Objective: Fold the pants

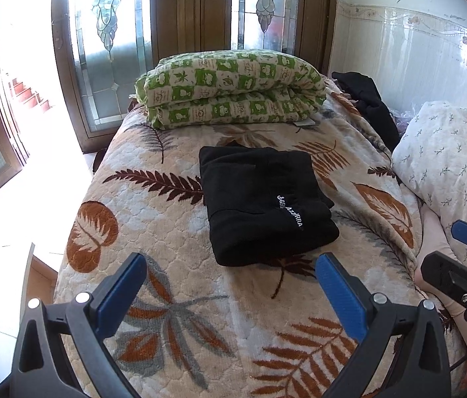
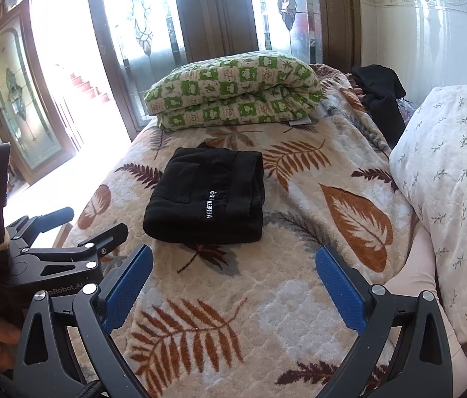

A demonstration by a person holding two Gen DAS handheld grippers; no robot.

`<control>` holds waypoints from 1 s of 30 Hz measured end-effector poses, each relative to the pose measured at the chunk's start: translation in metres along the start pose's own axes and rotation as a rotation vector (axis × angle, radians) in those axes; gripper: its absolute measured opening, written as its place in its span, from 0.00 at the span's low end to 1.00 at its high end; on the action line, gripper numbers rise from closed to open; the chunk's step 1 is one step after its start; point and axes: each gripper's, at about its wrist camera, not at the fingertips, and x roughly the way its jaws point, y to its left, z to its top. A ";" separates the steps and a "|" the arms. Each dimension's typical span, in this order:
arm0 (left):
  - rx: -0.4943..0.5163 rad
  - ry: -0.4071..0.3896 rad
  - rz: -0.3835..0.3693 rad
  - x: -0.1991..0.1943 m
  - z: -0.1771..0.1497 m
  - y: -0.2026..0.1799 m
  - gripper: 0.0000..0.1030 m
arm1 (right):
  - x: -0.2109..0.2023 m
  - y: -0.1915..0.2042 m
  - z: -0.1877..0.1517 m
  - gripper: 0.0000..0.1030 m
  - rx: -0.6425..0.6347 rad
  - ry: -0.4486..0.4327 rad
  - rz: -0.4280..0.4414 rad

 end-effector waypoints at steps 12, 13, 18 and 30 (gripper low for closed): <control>-0.005 0.014 -0.017 0.008 0.002 0.004 1.00 | 0.008 0.000 0.000 0.97 0.020 0.016 -0.007; -0.004 0.014 -0.016 0.008 0.002 0.004 1.00 | 0.009 -0.001 0.000 0.97 0.021 0.017 -0.007; -0.003 0.013 -0.016 0.008 0.001 0.004 1.00 | 0.009 -0.001 -0.001 0.97 0.022 0.019 -0.006; -0.002 0.010 -0.011 0.005 0.000 0.004 1.00 | 0.005 0.000 0.000 0.97 0.030 0.007 -0.003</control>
